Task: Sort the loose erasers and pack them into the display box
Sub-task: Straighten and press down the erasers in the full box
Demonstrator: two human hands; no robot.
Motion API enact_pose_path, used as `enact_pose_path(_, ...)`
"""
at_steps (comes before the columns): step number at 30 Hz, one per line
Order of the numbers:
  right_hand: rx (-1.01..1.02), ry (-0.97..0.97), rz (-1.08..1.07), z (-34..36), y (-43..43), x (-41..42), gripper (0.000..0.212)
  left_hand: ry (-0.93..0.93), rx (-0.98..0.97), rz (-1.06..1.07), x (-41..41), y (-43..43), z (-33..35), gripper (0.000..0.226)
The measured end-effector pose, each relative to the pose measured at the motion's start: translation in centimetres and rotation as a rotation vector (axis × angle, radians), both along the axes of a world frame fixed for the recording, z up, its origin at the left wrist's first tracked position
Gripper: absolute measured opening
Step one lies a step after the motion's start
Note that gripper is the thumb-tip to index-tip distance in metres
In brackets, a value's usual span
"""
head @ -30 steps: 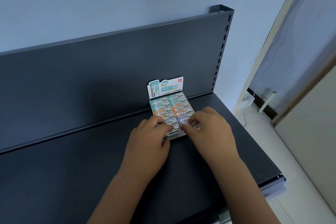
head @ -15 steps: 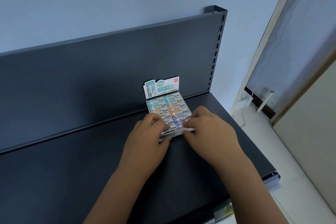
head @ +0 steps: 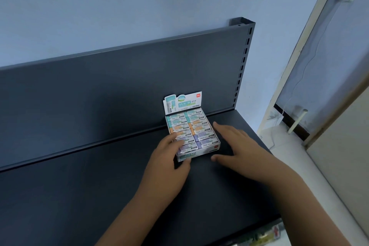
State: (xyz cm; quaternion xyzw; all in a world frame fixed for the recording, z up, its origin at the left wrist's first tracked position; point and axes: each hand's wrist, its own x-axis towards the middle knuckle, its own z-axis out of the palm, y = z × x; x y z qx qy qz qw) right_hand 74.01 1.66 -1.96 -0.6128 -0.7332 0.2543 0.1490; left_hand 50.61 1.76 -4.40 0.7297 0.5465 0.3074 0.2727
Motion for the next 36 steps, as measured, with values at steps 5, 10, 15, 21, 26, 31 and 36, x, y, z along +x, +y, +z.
enact_pose_path(5,-0.043,-0.114,0.046,-1.9,2.0,-0.8,0.112,0.082,0.001,-0.092,-1.1,0.8,-0.6,0.078)
enact_pose_path(10,-0.078,-0.019,0.081,-1.7,4.0,-0.6,0.130,0.051,0.022,-0.110,-1.0,1.8,-0.8,0.088)
enact_pose_path(15,-0.028,-0.090,0.148,-1.6,5.5,-0.8,0.132,0.226,0.095,-0.095,-1.4,3.9,-0.9,0.085)
enact_pose_path(21,0.050,-0.088,0.152,-2.7,5.6,-1.1,0.123,0.334,0.045,-0.154,-1.7,4.7,-1.8,0.100)
enact_pose_path(26,0.084,-0.126,0.152,-3.1,5.8,-1.1,0.118,0.354,0.044,-0.160,-1.6,4.8,-1.9,0.096)
enact_pose_path(31,0.025,-0.122,0.208,-3.0,6.2,-0.5,0.113,0.448,-0.010,-0.160,-1.7,4.8,-2.2,0.095)
enact_pose_path(36,0.009,-0.071,0.176,-2.4,5.9,-1.0,0.112,0.288,0.006,-0.151,-1.6,4.6,-1.3,0.081)
